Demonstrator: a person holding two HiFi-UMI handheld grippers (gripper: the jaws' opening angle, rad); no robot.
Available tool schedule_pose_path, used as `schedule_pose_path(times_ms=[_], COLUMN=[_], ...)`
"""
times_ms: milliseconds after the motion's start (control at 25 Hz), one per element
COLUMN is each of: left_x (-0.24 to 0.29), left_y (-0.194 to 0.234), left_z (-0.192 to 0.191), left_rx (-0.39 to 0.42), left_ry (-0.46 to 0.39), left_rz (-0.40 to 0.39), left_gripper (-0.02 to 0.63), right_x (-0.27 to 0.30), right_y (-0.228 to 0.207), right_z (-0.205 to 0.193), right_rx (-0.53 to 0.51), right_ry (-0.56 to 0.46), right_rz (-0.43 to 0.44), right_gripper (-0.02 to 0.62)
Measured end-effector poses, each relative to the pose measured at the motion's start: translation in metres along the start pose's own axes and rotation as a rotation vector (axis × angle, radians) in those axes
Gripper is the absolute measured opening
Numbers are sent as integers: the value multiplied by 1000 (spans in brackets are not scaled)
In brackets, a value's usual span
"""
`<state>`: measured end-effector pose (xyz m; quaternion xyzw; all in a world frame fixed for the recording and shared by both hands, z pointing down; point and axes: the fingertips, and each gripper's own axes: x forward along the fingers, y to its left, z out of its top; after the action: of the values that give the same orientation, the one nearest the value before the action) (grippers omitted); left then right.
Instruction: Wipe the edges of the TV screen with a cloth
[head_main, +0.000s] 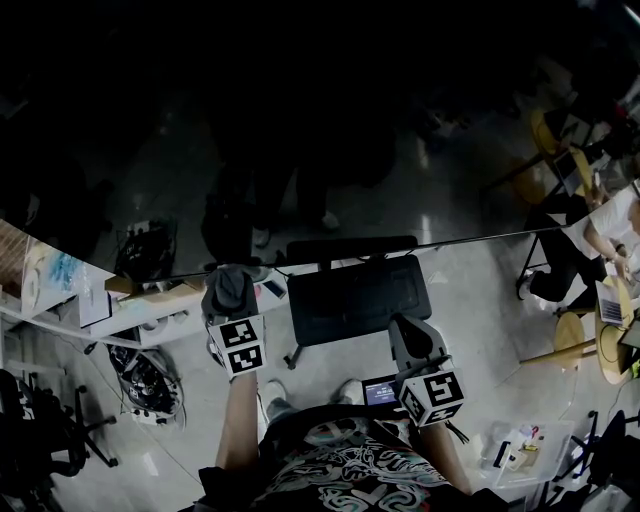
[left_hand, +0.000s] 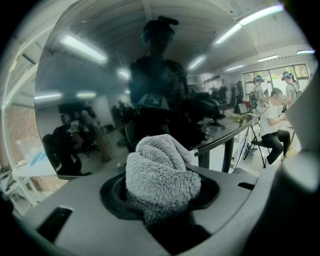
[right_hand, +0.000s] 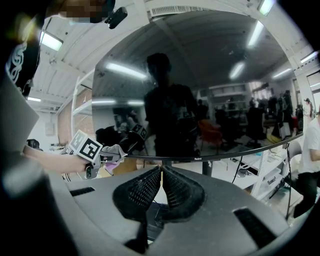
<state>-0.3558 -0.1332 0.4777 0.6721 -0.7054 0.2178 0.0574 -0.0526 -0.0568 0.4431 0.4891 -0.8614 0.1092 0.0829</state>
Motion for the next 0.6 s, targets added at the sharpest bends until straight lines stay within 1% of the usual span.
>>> schedule_pose_path(times_ms=[600], left_x=[5], left_y=[-35], left_z=[8], left_rx=[12], left_ry=[-7], left_rz=[-30], left_gripper=[196], right_x=[-15], right_y=[-26], right_z=[-6], right_rx=[4], right_ry=[2], right_rz=[-27], right_gripper=[35])
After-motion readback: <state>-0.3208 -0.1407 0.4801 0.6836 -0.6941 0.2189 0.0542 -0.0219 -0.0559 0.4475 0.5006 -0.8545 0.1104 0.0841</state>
